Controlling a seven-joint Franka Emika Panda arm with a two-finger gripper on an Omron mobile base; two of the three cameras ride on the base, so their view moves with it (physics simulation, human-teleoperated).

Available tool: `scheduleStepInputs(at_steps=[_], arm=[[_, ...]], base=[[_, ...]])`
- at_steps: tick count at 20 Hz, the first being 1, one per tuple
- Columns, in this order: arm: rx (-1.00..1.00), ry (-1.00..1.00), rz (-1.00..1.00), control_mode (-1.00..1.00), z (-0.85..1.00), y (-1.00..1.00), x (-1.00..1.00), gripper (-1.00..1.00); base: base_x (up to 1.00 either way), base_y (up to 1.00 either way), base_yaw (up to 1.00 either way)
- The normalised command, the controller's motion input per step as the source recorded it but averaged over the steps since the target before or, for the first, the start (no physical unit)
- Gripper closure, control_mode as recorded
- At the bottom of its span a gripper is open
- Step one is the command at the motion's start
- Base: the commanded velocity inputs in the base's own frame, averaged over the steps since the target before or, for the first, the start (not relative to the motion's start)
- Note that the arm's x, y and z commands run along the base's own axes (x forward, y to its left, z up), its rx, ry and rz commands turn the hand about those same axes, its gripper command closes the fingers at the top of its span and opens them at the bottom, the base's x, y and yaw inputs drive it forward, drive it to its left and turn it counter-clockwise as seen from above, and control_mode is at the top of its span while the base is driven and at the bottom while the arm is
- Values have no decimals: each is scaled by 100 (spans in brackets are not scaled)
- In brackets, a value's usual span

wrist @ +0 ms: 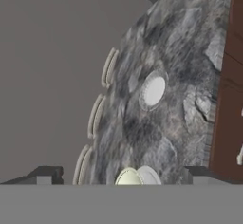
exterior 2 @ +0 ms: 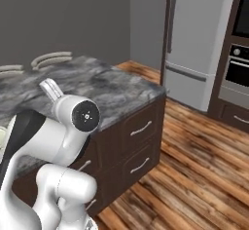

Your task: Move the bowls from the cabinet to the plates on the dining table.

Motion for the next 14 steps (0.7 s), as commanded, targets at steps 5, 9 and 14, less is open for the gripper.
scheduleStepInputs(at_steps=[5, 9, 14], arm=[[0, 0, 0, 100, 0, 0, 0, -100], [0, 0, 0, 100, 0, 0, 0, -100], [0, 0, 0, 100, 0, 0, 0, -100]], base=[[-9, 0, -23], [-11, 0, -22], [0, 0, -25]])
